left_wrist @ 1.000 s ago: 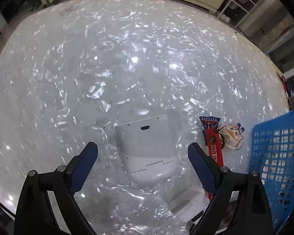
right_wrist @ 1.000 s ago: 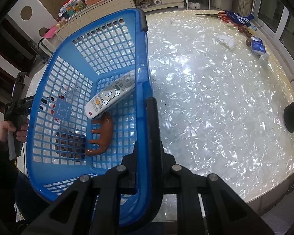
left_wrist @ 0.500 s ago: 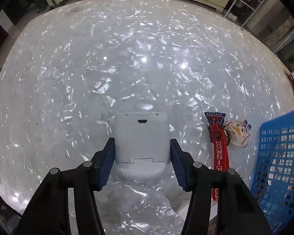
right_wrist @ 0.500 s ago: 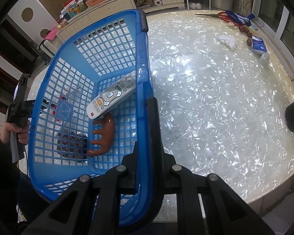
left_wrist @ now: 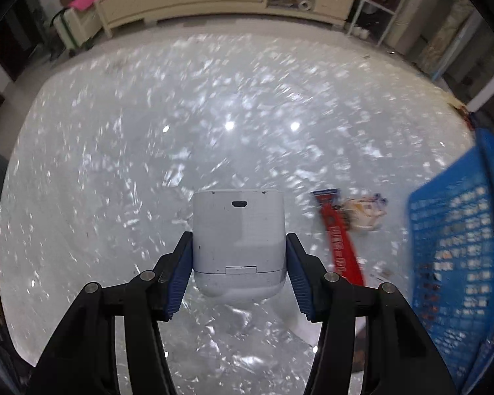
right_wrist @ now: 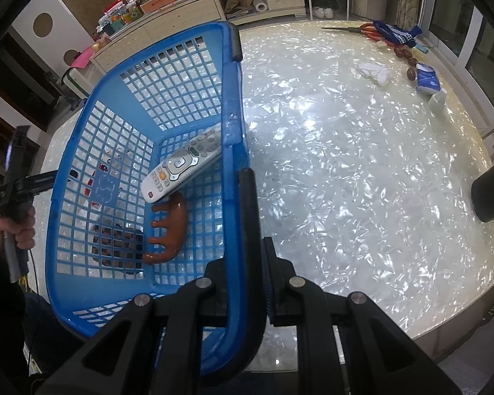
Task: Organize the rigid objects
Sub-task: 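Lift the earbud case with the left tool over the blue basket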
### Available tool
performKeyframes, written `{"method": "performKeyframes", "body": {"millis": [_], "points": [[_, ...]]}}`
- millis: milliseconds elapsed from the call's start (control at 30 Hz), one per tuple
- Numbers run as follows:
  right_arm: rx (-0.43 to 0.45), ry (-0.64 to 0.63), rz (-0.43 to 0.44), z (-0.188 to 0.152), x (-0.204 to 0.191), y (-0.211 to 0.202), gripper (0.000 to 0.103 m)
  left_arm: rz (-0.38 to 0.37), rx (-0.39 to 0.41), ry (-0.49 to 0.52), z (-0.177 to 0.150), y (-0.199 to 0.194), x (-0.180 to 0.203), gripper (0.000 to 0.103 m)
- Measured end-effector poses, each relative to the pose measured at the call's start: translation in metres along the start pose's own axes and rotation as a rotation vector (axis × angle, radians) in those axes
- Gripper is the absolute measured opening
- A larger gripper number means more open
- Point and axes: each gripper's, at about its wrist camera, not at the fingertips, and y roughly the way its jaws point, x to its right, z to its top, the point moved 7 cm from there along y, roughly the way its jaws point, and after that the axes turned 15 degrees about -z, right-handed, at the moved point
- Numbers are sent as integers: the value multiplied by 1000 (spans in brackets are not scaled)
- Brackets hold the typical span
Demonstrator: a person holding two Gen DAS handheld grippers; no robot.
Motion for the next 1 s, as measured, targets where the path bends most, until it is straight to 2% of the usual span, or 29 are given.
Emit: {"method": "performKeyframes", "body": {"millis": [300, 533, 700, 833, 1000], "points": [[1, -3, -6, 1, -3, -2, 13, -85, 48, 169, 11, -56, 47, 58], [3, -3, -13, 2, -3, -3, 13, -137, 95, 368, 7, -95, 99, 58], [3, -2, -14, 0, -3, -4, 13, -219, 93, 508, -4, -108, 147, 58], [5, 4, -12, 0, -2, -4, 13, -293, 61, 549, -11, -106, 178, 58], [6, 5, -7, -2, -2, -4, 13, -337, 43, 667, -22, -100, 218, 58]]}}
